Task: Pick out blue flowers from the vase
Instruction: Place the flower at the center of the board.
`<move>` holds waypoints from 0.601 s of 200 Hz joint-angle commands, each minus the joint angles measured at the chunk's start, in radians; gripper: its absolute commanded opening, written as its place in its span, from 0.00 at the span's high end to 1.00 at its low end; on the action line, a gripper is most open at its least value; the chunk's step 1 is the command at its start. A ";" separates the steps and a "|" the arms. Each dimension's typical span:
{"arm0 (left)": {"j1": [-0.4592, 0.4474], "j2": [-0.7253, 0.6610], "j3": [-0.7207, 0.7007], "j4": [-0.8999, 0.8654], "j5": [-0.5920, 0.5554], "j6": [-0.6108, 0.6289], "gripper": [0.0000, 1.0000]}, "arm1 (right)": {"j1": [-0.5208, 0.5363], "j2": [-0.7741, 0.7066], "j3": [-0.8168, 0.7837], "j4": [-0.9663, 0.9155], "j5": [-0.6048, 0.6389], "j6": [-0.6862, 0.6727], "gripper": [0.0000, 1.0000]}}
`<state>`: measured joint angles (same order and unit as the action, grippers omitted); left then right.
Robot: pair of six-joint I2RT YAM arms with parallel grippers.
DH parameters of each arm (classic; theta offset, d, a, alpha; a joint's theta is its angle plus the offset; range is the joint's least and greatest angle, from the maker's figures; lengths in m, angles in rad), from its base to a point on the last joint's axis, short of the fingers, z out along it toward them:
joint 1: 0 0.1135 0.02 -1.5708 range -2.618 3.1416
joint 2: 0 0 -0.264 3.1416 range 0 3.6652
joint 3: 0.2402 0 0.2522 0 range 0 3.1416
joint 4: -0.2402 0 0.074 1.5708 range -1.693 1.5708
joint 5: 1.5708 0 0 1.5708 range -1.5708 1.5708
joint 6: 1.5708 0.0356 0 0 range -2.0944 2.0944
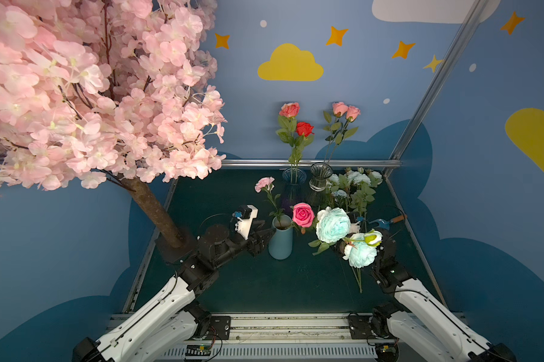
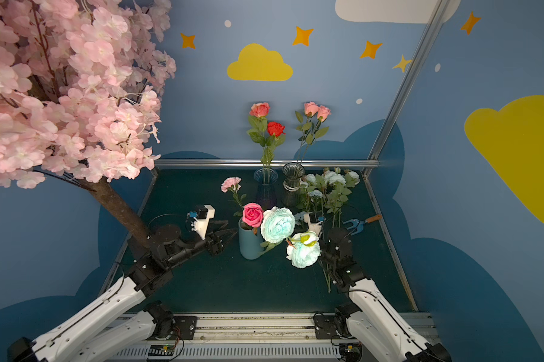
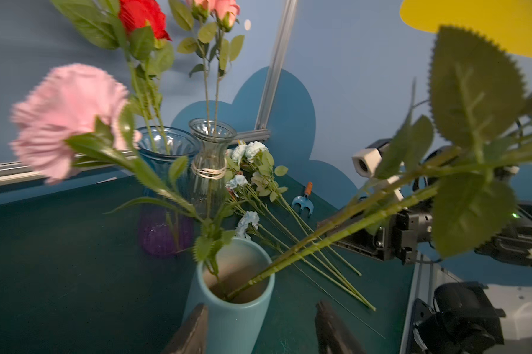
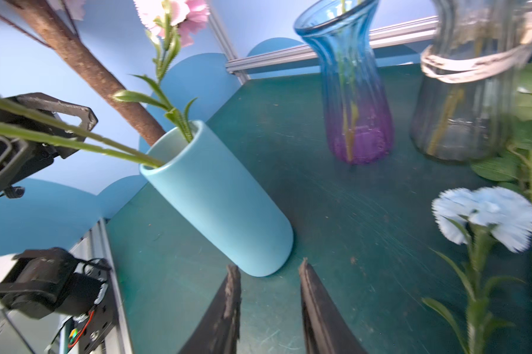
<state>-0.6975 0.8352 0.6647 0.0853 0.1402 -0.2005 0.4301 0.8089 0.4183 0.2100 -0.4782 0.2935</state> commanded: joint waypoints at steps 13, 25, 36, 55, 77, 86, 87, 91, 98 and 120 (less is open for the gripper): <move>-0.086 0.039 0.019 -0.014 -0.117 0.070 0.43 | 0.082 -0.004 0.022 0.121 -0.066 0.011 0.67; -0.093 0.045 -0.008 0.038 -0.139 0.066 0.44 | 0.116 -0.018 0.028 0.145 -0.067 0.019 0.67; -0.095 0.049 -0.043 0.097 -0.170 0.063 0.46 | 0.141 -0.028 0.034 0.166 -0.061 0.030 0.67; -0.096 0.057 -0.142 0.240 -0.255 0.059 0.49 | 0.178 -0.026 0.044 0.218 -0.048 0.044 0.68; -0.093 0.036 -0.294 0.447 -0.356 0.042 0.48 | 0.218 0.015 0.065 0.275 -0.031 0.042 0.68; -0.093 0.013 -0.347 0.508 -0.393 0.042 0.47 | 0.234 0.038 0.082 0.286 -0.023 0.034 0.68; -0.093 0.010 -0.353 0.514 -0.396 0.043 0.47 | 0.237 0.042 0.084 0.287 -0.022 0.032 0.68; -0.092 -0.001 -0.371 0.529 -0.413 0.045 0.47 | 0.246 0.054 0.094 0.290 -0.017 0.026 0.68; -0.091 -0.017 -0.395 0.542 -0.444 0.049 0.46 | 0.261 0.075 0.108 0.294 -0.008 0.015 0.68; -0.068 -0.042 -0.431 0.514 -0.496 0.052 0.42 | 0.318 0.145 0.147 0.319 0.032 -0.022 0.68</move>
<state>-0.7849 0.8303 0.2455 0.4808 -0.2405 -0.1566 0.7002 0.8986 0.5110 0.4580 -0.4911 0.3126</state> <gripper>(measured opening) 0.566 0.317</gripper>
